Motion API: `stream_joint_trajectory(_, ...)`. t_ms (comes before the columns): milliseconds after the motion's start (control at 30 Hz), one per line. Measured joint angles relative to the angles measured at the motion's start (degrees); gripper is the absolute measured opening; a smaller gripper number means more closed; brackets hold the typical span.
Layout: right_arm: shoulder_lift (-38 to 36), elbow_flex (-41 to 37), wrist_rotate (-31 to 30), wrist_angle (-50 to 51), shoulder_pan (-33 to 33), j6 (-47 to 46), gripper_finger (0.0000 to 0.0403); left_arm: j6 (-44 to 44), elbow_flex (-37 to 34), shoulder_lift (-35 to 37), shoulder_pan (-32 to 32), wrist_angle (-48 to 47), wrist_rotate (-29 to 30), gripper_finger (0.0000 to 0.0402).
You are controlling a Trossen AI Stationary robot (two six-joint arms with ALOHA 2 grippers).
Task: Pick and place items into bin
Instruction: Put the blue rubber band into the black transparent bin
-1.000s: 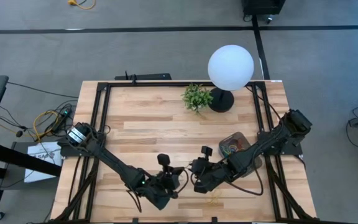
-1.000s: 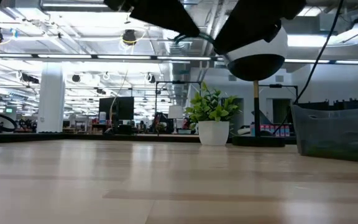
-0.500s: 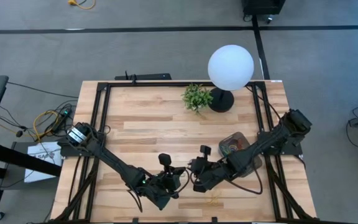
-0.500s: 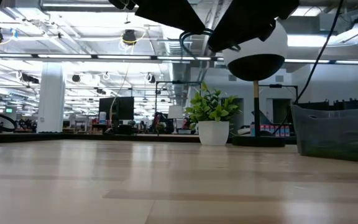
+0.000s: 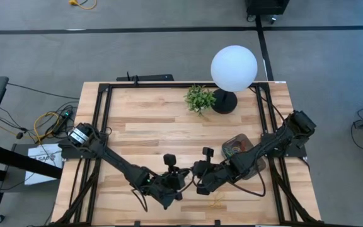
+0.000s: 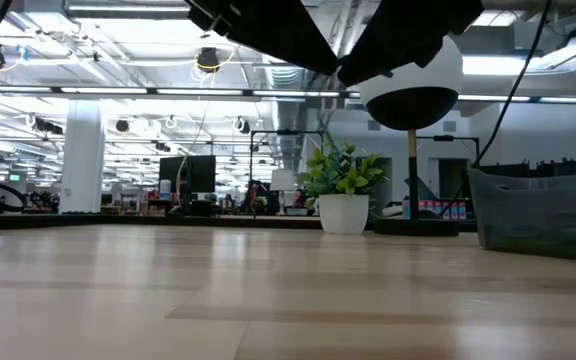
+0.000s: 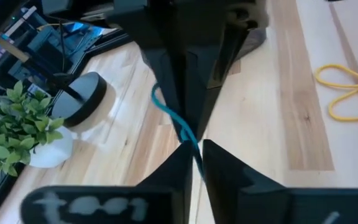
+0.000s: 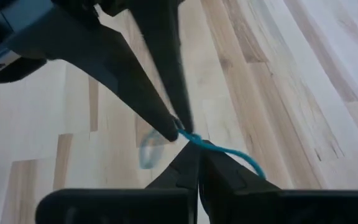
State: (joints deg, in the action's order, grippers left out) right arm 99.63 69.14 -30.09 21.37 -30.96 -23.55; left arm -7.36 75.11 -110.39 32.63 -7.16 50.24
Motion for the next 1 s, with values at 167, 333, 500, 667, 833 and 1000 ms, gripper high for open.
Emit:
stream_joint_trajectory(167, 0.00, 0.05, 0.07, 1.93, -0.02, -2.26, 0.0005, -1.67, 0.00, 0.00, -0.71, -1.84, 0.00, 0.0064)
stream_joint_trajectory(333, 0.00, 0.11, 0.17, 14.43, -0.16, -15.93, 0.0004, -6.77, 0.00, 0.00, -0.76, -6.91, -0.84, 0.0096)
stream_joint_trajectory(500, 0.00, 0.11, 0.18, 34.30, -1.78, -35.58, 0.0002, -11.24, -0.06, 0.00, -0.76, -10.35, -4.33, 0.0105)
stream_joint_trajectory(667, 0.00, 0.11, 0.18, 53.26, -6.03, -58.58, 0.0003, -11.90, -1.41, -0.11, -1.02, -9.51, -4.63, 0.0103)
stream_joint_trajectory(833, 0.00, 0.09, 3.21, 65.12, -11.97, -76.04, 0.0001, -13.59, -2.36, -0.24, -1.89, -10.12, -5.06, 0.0103)
stream_joint_trajectory(1000, 0.00, 0.09, 11.38, 68.45, -17.70, -87.99, 0.0003, -14.93, -2.36, -0.24, -2.78, -9.87, -6.48, 0.0103)
